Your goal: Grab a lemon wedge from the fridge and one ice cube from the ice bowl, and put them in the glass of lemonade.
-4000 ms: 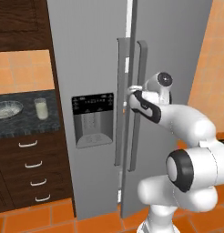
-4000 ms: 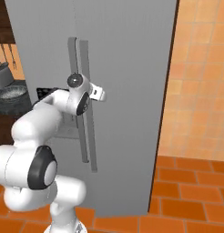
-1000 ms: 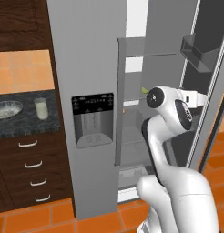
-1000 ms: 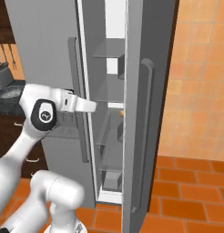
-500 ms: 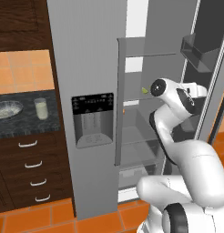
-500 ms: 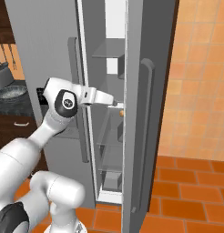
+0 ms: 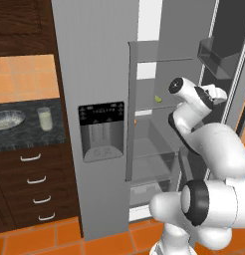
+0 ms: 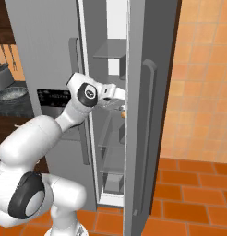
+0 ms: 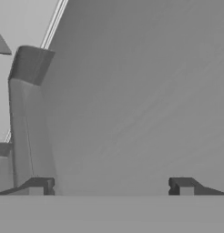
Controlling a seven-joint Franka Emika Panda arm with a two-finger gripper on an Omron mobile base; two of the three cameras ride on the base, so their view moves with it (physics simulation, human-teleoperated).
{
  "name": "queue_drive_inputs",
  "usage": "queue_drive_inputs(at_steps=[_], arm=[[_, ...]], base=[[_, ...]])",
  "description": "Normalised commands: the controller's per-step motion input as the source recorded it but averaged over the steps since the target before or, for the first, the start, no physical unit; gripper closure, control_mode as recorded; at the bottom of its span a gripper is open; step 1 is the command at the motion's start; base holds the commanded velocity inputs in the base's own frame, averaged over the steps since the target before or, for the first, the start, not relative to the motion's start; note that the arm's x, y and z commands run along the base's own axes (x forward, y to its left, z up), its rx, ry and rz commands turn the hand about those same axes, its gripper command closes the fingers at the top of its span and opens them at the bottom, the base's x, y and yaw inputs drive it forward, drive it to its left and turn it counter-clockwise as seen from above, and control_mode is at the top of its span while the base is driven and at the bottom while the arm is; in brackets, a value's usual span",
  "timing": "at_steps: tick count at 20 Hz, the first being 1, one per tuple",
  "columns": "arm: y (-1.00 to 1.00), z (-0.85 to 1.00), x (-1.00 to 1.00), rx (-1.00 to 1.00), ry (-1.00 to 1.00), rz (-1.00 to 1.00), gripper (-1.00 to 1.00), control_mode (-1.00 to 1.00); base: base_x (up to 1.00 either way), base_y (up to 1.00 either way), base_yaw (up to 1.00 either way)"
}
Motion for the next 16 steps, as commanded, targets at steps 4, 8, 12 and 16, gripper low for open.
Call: queue_drive_inputs(at_steps=[4, 8, 12, 16], arm=[[-0.84, -0.34, 0.02, 0.00, 0.00, -0.03, -1.00, -1.00], [-0.98, -0.27, 0.03, 0.00, 0.00, -0.02, -1.00, -1.00], [-0.99, -0.16, 0.04, 0.00, 0.00, -0.01, -1.00, -1.00], [-0.46, 0.04, 0.00, 0.00, 0.00, 0.00, -1.00, -1.00]], base=[[0.00, 0.00, 0.00], [0.00, 0.00, 0.00], [0.00, 0.00, 0.00], [0.00, 0.00, 0.00]])
